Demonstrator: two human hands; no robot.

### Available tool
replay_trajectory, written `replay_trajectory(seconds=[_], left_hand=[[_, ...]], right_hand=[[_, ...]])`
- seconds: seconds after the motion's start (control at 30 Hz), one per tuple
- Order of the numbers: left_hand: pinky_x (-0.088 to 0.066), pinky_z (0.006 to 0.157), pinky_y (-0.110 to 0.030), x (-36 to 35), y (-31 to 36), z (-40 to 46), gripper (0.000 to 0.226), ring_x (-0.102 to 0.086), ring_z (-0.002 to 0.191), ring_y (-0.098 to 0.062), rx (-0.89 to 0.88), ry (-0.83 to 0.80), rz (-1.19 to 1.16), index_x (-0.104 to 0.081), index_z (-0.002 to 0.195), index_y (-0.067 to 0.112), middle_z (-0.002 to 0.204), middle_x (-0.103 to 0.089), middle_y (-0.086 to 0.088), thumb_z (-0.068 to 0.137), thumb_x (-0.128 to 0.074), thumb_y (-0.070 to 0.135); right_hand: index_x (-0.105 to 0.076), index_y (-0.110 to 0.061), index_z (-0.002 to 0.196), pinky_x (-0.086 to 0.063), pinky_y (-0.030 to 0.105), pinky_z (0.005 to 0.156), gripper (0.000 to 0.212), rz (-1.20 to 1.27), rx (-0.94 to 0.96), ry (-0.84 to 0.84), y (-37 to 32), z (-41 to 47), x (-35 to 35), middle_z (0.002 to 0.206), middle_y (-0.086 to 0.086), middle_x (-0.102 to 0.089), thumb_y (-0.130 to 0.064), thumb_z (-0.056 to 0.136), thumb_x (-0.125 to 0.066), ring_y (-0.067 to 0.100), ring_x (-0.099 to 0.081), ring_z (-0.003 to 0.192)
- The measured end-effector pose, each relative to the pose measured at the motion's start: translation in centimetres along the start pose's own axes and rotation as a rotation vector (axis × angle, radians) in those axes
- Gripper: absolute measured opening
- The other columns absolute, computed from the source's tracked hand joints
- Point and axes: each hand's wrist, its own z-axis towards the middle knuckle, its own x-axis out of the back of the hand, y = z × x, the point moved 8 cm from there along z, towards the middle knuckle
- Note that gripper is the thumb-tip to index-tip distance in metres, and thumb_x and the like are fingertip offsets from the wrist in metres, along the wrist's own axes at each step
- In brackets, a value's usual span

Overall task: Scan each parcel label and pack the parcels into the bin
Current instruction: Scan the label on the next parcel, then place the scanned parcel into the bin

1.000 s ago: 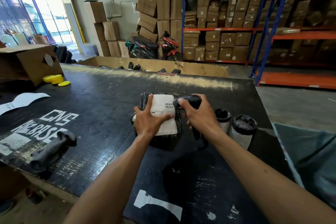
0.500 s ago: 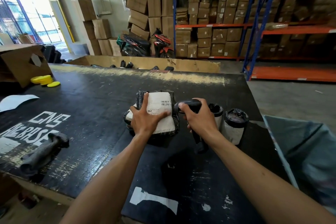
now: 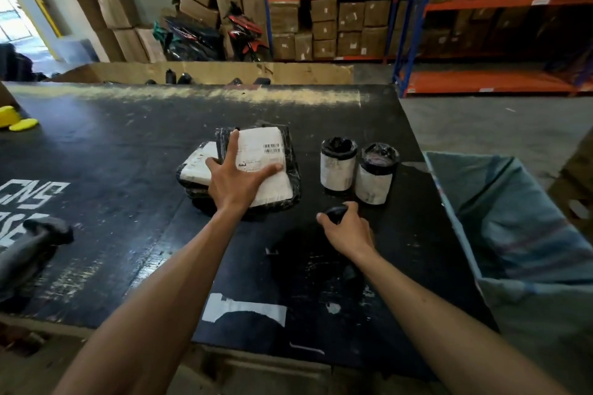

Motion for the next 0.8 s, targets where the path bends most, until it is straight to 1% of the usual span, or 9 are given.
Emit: replay_trajectory(seconds=[0.27, 0.33, 0.4, 0.47, 0.57, 0.63, 0.73, 0.77, 0.8], left_hand=[[-0.048, 0.095, -0.045, -2.3, 2.3, -1.4, 0.114, -0.06, 0.102, -0.04, -0.027, -0.02, -0.071, -0.017, 0.14, 0.072, 0.121, -0.043, -0.011, 0.04, -0.065, 0.098], [-0.047, 0.096, -0.045, -2.8, 3.2, -1.6, 0.114, -0.059, 0.103, -0.039, -0.037, -0.025, -0.098, -0.017, 0.139, 0.073, 0.119, -0.043, -0.009, 0.039, -0.065, 0.098], [-0.046, 0.093, -0.04, -3.3, 4.4, -1.8, 0.112, -0.059, 0.102, -0.035, -0.061, -0.023, -0.138, -0.018, 0.138, 0.073, 0.12, -0.043, -0.008, 0.04, -0.066, 0.097], [-0.044, 0.09, -0.034, -4.2, 6.0, -2.1, 0.11, -0.057, 0.1, -0.028, -0.081, -0.035, -0.206, -0.021, 0.137, 0.075, 0.123, -0.043, -0.008, 0.039, -0.068, 0.095], [-0.042, 0.088, -0.029, -6.1, 9.4, -2.8, 0.109, -0.05, 0.094, -0.017, -0.121, -0.048, -0.301, -0.025, 0.136, 0.073, 0.117, -0.043, -0.002, 0.039, -0.069, 0.094], [-0.042, 0.088, -0.03, -7.8, 12.4, -3.7, 0.109, -0.05, 0.095, -0.016, -0.16, -0.079, -0.334, -0.024, 0.137, 0.072, 0.112, -0.043, 0.002, 0.04, -0.069, 0.093], [-0.045, 0.089, -0.03, -11.4, 16.9, -5.4, 0.106, -0.052, 0.1, -0.017, -0.218, -0.178, -0.378, -0.022, 0.137, 0.073, 0.108, -0.041, 0.009, 0.045, -0.07, 0.091], [-0.046, 0.09, -0.03, -12.7, 18.4, -5.9, 0.104, -0.054, 0.101, -0.016, -0.228, -0.222, -0.393, -0.021, 0.139, 0.072, 0.11, -0.043, 0.009, 0.048, -0.07, 0.09], [-0.048, 0.092, -0.031, -14.2, 19.8, -6.4, 0.101, -0.055, 0.103, -0.016, -0.229, -0.274, -0.413, -0.022, 0.14, 0.07, 0.115, -0.047, 0.007, 0.053, -0.068, 0.089]], right_hand=[[-0.034, -0.021, 0.152, -0.051, 0.043, 0.103, 0.079, -0.039, -0.006, -0.045, 2.0, 0.6, 0.0, 0.139, 0.011, -0.063, -0.067, 0.094, -0.06, 0.035, -0.06, 0.128], [-0.027, -0.021, 0.156, -0.048, 0.045, 0.105, 0.086, -0.116, 0.009, -0.052, 2.0, 0.6, 0.5, 0.143, 0.013, -0.06, -0.072, 0.092, -0.057, 0.037, -0.058, 0.131], [-0.019, -0.022, 0.159, -0.043, 0.047, 0.105, 0.094, -0.189, 0.045, 0.015, 1.7, 0.7, 2.4, 0.149, 0.015, -0.053, -0.075, 0.09, -0.054, 0.038, -0.053, 0.136], [-0.025, -0.024, 0.159, -0.043, 0.045, 0.107, 0.09, -0.087, 0.111, 0.102, 1.0, 1.0, 5.5, 0.151, 0.015, -0.051, -0.072, 0.09, -0.057, 0.037, -0.05, 0.138], [-0.04, -0.038, 0.15, -0.05, 0.031, 0.096, 0.071, 0.255, 0.295, 0.19, -0.9, 1.4, 11.2, 0.13, -0.003, -0.065, -0.067, 0.089, -0.064, 0.02, -0.063, 0.122], [-0.037, -0.051, 0.15, -0.049, 0.027, 0.092, 0.073, 0.363, 0.419, 0.232, -2.2, 1.3, 15.0, 0.122, -0.014, -0.062, -0.071, 0.085, -0.063, 0.007, -0.063, 0.114], [-0.027, -0.071, 0.146, -0.047, 0.04, 0.109, 0.07, 0.377, 0.532, 0.183, -2.5, 1.9, 19.2, 0.147, -0.007, -0.052, -0.075, 0.084, -0.058, 0.011, -0.055, 0.133], [-0.026, -0.075, 0.144, -0.045, 0.04, 0.113, 0.067, 0.374, 0.558, 0.16, -2.1, 2.3, 20.4, 0.151, -0.014, -0.049, -0.074, 0.085, -0.058, 0.008, -0.051, 0.137], [-0.027, -0.076, 0.143, -0.046, 0.034, 0.113, 0.065, 0.388, 0.578, 0.139, -1.6, 2.8, 21.6, 0.149, -0.027, -0.047, -0.072, 0.086, -0.058, 0.0, -0.051, 0.137]])
